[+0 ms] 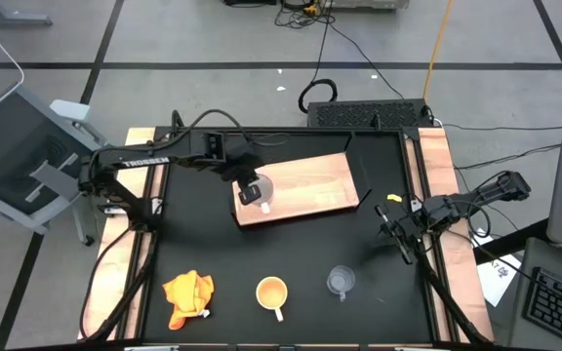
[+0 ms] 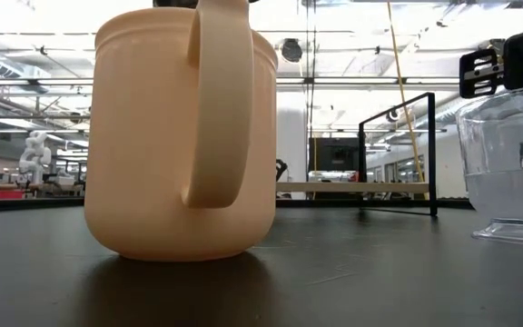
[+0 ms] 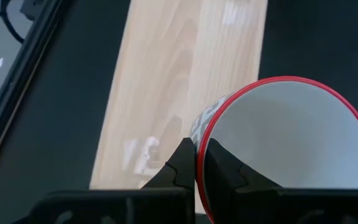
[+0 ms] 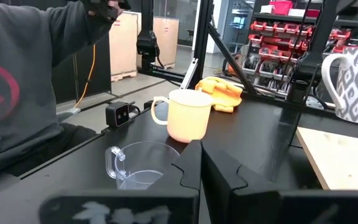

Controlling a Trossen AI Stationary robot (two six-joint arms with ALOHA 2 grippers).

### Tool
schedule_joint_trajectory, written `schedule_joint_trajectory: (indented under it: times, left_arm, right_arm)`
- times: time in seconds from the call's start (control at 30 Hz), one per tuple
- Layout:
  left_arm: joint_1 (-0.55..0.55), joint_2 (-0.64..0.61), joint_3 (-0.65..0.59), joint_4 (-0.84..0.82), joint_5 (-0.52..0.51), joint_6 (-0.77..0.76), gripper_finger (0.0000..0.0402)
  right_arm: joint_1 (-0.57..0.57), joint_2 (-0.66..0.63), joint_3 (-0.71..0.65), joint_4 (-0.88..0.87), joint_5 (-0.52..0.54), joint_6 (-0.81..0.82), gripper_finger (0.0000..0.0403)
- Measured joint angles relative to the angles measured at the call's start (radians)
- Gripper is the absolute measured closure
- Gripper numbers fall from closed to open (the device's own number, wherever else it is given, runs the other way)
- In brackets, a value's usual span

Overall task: Stack small to large cups/mugs on shelf
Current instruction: Put the gray patterned mug on the shelf

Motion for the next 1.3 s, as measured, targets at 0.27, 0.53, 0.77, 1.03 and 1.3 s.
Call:
schedule_joint_trajectory:
  times: [0.27, 0.53, 0.77, 1.03, 1.3]
  left_arm:
    - [0.014, 0.035, 0.001, 0.012, 0.046, 0.027, 0.0388]
    - [0.037, 0.071, -0.029, 0.028, 0.065, 0.050, 0.0388]
    - [0.055, 0.072, -0.083, 0.068, 0.061, 0.051, 0.0389]
    - [0.060, 0.072, -0.128, 0.095, 0.061, 0.050, 0.0389]
    - [0.059, 0.071, -0.151, 0.107, 0.058, 0.042, 0.0389]
  right_arm:
    - [0.000, 0.000, 0.000, 0.000, 0.000, 0.000, 0.0403]
    - [0.000, 0.005, 0.000, -0.004, 0.000, 0.000, 0.0403]
    - [0.000, 0.008, 0.000, -0.003, 0.000, -0.001, 0.0403]
    - [0.000, 0.008, 0.000, -0.003, 0.000, -0.003, 0.0403]
    - [0.000, 0.008, 0.000, -0.003, 0.001, -0.003, 0.0403]
